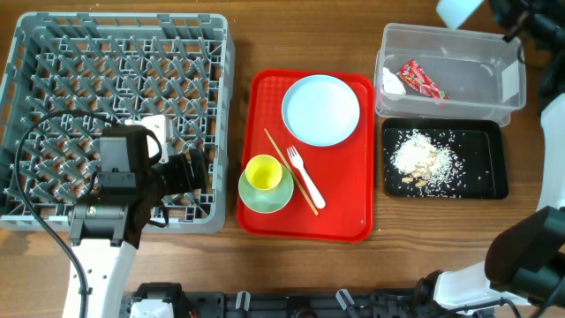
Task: Sort waste into correct bins and load items into the dishwasher rack
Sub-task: 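Lift the emptied blue bowl away from the black tray, then place the blue bowl onto the blue plate with the right gripper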
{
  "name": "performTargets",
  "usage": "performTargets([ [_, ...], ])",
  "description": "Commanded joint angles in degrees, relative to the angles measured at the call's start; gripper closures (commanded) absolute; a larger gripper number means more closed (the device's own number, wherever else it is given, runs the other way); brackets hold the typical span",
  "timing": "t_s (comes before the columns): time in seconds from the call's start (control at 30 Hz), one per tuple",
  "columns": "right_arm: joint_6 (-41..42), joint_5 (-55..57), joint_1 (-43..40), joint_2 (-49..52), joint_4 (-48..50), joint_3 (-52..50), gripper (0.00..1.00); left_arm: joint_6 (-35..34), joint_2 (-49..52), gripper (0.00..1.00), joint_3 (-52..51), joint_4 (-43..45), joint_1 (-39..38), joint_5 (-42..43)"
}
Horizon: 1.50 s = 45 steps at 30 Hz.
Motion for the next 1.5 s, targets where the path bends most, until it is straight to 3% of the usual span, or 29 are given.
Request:
performTargets([
  [0.0, -18.7, 4.4, 2.9, -0.3, -8.9, 5.0, 0.95, -0.3, -0.5, 0.00, 1.2, 0.1, 0.3, 0.7],
  [0.1, -28.2, 7.9, 6.0, -0.3, -19.4, 7.5, 0.95, -0.3, -0.5, 0.00, 1.2, 0.1, 0.3, 0.7],
  [0.27, -45.4, 24.2, 15.0, -0.3, -38.8, 9.2, 0.95, -0.3, -0.5, 0.00, 1.2, 0.1, 0.3, 0.7],
  [0.53, -61.0, 52.1, 33.4, 1.0, -51.9, 9.1, 0.96, -0.3, -0.5, 0.00, 1.2, 0.2, 0.3, 0.7],
  [0.67, -62.7, 61.2, 42.2, 4.5, -55.6, 8.7, 0.96, -0.3, -0.5, 0.00, 1.2, 0.2, 0.3, 0.7],
  [0.8, -60.9, 62.0, 46.0, 8.4, -55.8, 6.8, 0.96, -0.3, -0.5, 0.00, 1.2, 0.1, 0.3, 0.7],
  [1.1, -57.6, 55.5, 47.8, 19.1, -56.0, 5.8, 0.96, -0.3, -0.5, 0.00, 1.2, 0.1, 0.3, 0.7],
  [1.37, -56.5, 52.4, 47.8, 21.3, -56.0, 5.8, 0.94, -0.3, -0.5, 0.00, 1.2, 0.1, 0.3, 0.7],
  [1.47, -56.5, 50.5, 47.8, 21.3, -56.3, 5.8, 0.82, -0.3, -0.5, 0.00, 1.2, 0.1, 0.3, 0.7],
])
